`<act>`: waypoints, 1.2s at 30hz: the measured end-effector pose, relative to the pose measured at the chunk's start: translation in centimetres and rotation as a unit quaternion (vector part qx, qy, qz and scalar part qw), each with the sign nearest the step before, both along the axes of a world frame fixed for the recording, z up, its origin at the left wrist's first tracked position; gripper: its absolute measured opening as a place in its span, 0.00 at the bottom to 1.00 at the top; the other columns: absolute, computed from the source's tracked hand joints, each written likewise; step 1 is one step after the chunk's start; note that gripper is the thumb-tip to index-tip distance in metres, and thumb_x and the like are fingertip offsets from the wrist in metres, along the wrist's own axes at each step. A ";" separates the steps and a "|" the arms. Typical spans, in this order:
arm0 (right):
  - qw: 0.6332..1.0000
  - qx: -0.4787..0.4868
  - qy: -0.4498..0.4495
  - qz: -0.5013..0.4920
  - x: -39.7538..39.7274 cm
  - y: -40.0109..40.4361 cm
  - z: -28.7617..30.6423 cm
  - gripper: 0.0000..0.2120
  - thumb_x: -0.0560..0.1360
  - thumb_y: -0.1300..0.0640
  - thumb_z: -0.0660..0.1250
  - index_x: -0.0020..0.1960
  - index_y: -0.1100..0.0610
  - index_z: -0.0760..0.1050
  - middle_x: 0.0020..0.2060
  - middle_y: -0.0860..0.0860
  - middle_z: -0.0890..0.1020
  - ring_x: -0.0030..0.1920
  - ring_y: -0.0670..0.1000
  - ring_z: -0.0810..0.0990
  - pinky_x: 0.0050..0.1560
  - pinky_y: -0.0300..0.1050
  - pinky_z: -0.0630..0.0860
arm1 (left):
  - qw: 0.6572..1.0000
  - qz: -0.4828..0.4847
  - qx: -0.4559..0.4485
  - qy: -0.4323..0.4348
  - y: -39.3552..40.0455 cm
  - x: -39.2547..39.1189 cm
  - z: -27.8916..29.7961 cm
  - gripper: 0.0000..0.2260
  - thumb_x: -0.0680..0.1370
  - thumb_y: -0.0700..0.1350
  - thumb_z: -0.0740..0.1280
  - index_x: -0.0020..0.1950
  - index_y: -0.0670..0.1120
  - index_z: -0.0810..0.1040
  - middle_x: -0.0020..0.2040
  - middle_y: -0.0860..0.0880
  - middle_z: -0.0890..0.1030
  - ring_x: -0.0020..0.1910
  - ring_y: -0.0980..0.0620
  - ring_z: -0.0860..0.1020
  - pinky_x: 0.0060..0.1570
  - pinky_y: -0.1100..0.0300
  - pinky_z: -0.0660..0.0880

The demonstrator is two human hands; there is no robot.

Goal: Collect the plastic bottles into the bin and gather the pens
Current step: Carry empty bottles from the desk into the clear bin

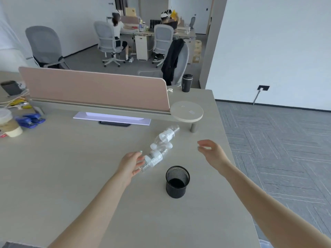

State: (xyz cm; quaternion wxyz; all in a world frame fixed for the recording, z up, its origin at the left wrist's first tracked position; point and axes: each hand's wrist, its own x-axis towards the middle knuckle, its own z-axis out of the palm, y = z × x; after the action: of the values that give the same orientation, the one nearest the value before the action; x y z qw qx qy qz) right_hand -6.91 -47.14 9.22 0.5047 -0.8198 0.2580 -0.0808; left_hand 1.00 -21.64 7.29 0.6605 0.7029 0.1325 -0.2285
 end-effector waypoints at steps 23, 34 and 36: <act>0.991 -0.059 0.124 -0.009 12.2 0.8 -7.0 0.16 0.76 0.57 0.64 0.63 0.52 0.73 0.62 0.48 0.74 0.59 0.49 0.76 0.47 0.42 0.72 | 0.680 -0.390 0.534 -0.317 -6.4 11.7 -12.4 0.29 0.71 0.61 0.65 0.64 0.46 0.63 0.60 0.47 0.72 0.58 0.46 0.72 0.48 0.55 0.66; 0.872 -0.368 0.204 0.249 23.1 1.2 -8.9 0.35 0.73 0.63 0.63 0.75 0.47 0.54 0.75 0.47 0.55 0.73 0.53 0.59 0.70 0.48 0.59 | 0.744 -0.488 0.388 -0.240 2.3 15.8 -13.2 0.26 0.67 0.58 0.68 0.61 0.49 0.67 0.59 0.51 0.69 0.63 0.50 0.68 0.55 0.59 0.68; 0.818 -0.447 0.222 0.287 24.7 1.3 -9.7 0.37 0.73 0.67 0.61 0.76 0.48 0.50 0.76 0.48 0.51 0.75 0.53 0.53 0.73 0.49 0.53 | 0.779 -0.467 0.352 -0.225 4.4 16.7 -12.9 0.27 0.67 0.58 0.67 0.63 0.51 0.66 0.59 0.53 0.68 0.65 0.51 0.66 0.57 0.61 0.67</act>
State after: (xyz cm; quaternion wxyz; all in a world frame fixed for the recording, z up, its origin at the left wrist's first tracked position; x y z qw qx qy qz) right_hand 17.83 -45.89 -0.51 0.0126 -0.9879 0.0518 0.1454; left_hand 17.70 -17.28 -5.58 0.1902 0.8935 -0.2932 -0.2819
